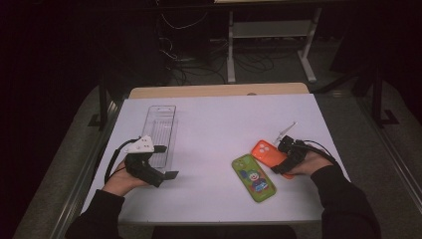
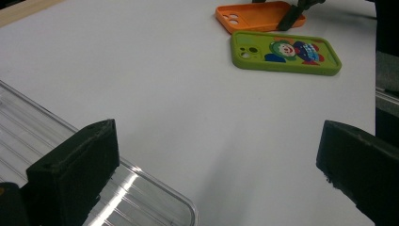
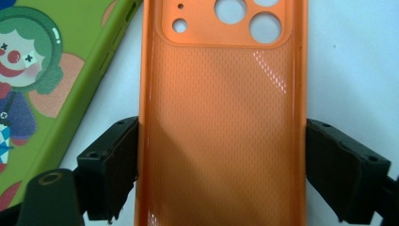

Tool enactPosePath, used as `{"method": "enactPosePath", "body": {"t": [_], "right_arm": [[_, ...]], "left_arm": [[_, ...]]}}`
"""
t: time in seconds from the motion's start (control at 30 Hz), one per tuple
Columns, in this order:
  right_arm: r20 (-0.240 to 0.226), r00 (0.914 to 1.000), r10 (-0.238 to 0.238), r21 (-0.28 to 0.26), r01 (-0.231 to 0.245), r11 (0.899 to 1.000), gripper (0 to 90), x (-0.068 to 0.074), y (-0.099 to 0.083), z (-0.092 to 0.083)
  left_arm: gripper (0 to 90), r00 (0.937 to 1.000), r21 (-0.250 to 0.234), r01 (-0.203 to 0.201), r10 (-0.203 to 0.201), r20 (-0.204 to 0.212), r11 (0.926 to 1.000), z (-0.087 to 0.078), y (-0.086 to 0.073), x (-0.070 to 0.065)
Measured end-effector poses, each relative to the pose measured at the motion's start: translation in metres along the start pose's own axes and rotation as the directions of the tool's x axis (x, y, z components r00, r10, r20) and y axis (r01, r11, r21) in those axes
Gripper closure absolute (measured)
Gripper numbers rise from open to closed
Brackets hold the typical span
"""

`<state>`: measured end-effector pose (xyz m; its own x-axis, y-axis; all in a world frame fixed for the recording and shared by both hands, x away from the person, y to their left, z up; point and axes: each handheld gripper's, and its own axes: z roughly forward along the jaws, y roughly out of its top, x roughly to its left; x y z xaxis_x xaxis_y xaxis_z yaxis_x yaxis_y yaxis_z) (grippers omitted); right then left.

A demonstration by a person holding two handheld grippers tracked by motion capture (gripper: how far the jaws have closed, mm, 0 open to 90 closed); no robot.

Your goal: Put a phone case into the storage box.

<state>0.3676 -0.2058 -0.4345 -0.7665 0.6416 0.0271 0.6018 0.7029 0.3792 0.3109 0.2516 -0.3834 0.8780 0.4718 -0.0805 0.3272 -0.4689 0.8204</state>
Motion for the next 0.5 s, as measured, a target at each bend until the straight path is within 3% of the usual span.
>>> {"method": "enactPosePath", "body": {"t": [0.33,0.5], "right_arm": [[-0.02,0.9998,0.01,-0.025,-0.01,1.0,15.2,-0.009,-0.004,-0.005],[-0.021,0.9998,0.001,-0.03,-0.001,1.0,15.2,-0.012,0.001,-0.016]], "left_arm": [[0.0,0.9998,-0.006,-0.02,0.02,0.001,0.9998,-0.001,0.01,0.003],[0.0,0.9995,-0.017,-0.021,0.021,0.023,0.9996,0.002,0.019,0.006]]}}
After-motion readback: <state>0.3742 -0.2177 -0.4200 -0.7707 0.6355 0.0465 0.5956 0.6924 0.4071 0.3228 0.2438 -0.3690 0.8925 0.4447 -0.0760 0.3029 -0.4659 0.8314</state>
